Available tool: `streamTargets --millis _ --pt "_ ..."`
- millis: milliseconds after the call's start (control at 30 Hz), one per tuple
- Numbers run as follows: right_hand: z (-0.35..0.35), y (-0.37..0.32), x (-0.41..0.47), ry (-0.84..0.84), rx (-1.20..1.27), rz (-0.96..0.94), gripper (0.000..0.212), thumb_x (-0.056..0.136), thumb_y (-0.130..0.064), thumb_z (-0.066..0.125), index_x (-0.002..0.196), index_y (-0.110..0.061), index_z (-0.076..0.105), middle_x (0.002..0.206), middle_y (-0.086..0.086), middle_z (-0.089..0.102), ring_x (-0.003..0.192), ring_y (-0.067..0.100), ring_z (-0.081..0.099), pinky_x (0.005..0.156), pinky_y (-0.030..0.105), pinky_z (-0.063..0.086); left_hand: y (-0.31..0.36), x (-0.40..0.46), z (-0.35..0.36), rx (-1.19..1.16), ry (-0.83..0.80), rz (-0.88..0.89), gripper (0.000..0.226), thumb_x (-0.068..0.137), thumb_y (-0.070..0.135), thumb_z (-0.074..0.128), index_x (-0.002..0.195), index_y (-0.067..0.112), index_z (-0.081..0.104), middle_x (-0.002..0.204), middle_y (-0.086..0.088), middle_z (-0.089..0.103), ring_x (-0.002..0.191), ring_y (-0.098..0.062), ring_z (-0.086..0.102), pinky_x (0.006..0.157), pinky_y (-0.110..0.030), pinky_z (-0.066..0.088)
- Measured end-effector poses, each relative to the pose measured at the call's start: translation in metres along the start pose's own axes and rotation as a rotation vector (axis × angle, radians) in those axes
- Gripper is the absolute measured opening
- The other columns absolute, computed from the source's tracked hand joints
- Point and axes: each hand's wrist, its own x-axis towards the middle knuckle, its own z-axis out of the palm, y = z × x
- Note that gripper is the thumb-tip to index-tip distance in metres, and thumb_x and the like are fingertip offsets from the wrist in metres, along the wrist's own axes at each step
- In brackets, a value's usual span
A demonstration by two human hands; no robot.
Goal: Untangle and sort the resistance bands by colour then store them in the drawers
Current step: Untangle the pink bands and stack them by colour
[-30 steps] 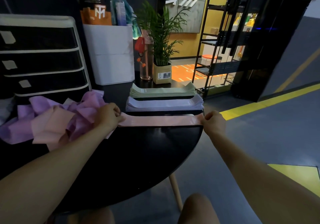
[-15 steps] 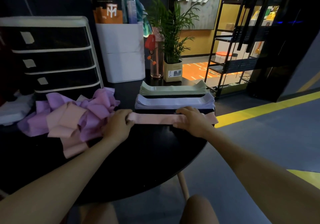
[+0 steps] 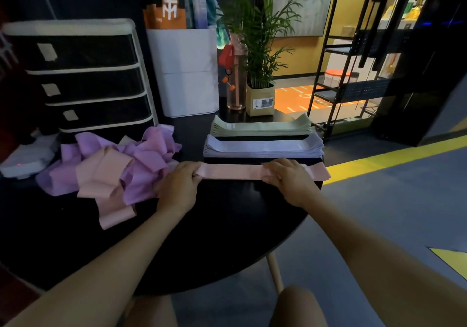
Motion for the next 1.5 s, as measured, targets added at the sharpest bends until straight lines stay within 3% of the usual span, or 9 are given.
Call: streamTargets --millis 367,633,767,867,1000,1167,1333,1400,1500 --pt "-0.004 -0.003 -0.002 -0.036 -0.010 0.007 0.043 0.094 -0.041 0.047 0.132 -0.020 0.050 0.134 0.003 0.049 0.122 0.026 0.043 0.103 0.037 0.032 0.001 0.001 0.001 0.004 -0.005 -0.027 0.032 0.089 0.011 0.055 0.121 0.014 0.058 0.122 -0.004 0.060 0.110 -0.024 0.053 0.096 -0.042 0.043" --pt "-0.007 -0.015 -0.011 0.067 -0.017 0.031 0.043 0.092 -0.040 0.053 0.127 -0.016 0.054 0.129 0.005 0.048 0.120 0.027 0.043 0.100 0.038 0.036 0.010 -0.003 -0.006 -0.088 -0.021 0.048 0.034 0.084 0.005 0.055 0.115 0.016 0.061 0.126 0.001 0.054 0.114 -0.019 0.051 0.097 -0.038 0.043" --pt "-0.006 -0.050 -0.004 0.029 0.010 -0.044 0.042 0.092 -0.034 0.055 0.129 -0.015 0.053 0.128 0.008 0.049 0.120 0.028 0.042 0.100 0.039 0.037 0.012 -0.006 -0.025 -0.110 0.015 0.099 0.026 0.084 0.005 0.055 0.106 0.017 0.063 0.109 0.004 0.056 0.099 -0.010 0.051 0.085 -0.024 0.041" --pt "-0.004 -0.088 0.005 0.003 0.101 -0.113 0.041 0.092 -0.030 0.057 0.128 -0.014 0.053 0.126 0.009 0.050 0.120 0.027 0.044 0.099 0.037 0.038 0.000 -0.015 -0.045 -0.127 0.033 0.090 0.026 0.084 0.004 0.055 0.107 0.015 0.062 0.112 0.002 0.054 0.102 -0.011 0.050 0.085 -0.020 0.036" --pt "0.001 -0.140 0.015 -0.069 0.177 -0.197 0.038 0.092 -0.031 0.056 0.125 -0.014 0.055 0.126 0.010 0.050 0.120 0.026 0.044 0.099 0.035 0.037 -0.025 -0.037 -0.076 -0.059 0.081 0.080 0.017 0.085 0.015 0.062 0.101 0.021 0.062 0.103 0.006 0.051 0.097 -0.011 0.051 0.077 -0.022 0.036" --pt "0.014 -0.182 0.023 -0.105 0.158 -0.292 0.040 0.090 -0.033 0.058 0.126 -0.015 0.055 0.127 0.010 0.051 0.117 0.027 0.046 0.097 0.036 0.039 -0.066 -0.064 -0.103 0.190 -0.070 0.043 0.045 0.072 0.038 0.075 0.106 0.016 0.056 0.111 -0.001 0.049 0.103 -0.021 0.049 0.081 -0.033 0.042" --pt "0.018 -0.206 0.030 -0.181 0.208 -0.325 0.032 0.090 -0.032 0.058 0.117 -0.014 0.058 0.123 0.009 0.052 0.113 0.025 0.048 0.091 0.031 0.039 -0.086 -0.065 -0.116 0.044 -0.103 -0.019 0.009 0.089 0.026 0.059 0.086 0.017 0.057 0.099 -0.001 0.059 0.090 -0.023 0.057 0.071 -0.033 0.042" --pt "0.016 -0.213 0.031 -0.198 0.264 -0.330 0.031 0.089 -0.029 0.060 0.115 -0.012 0.060 0.119 0.010 0.056 0.108 0.024 0.052 0.085 0.027 0.039 -0.083 -0.058 -0.125 -0.043 -0.052 -0.018 0.013 0.092 0.019 0.055 0.078 0.022 0.056 0.091 0.002 0.061 0.087 -0.023 0.060 0.070 -0.031 0.043" --pt "0.009 -0.224 0.037 -0.174 0.330 -0.343 0.030 0.088 -0.023 0.063 0.115 -0.008 0.062 0.113 0.013 0.062 0.103 0.026 0.058 0.081 0.023 0.039 -0.074 -0.036 -0.148 -0.120 0.006 0.014 0.011 0.091 0.015 0.056 0.095 0.013 0.066 0.095 0.002 0.063 0.086 -0.013 0.056 0.070 -0.016 0.041"
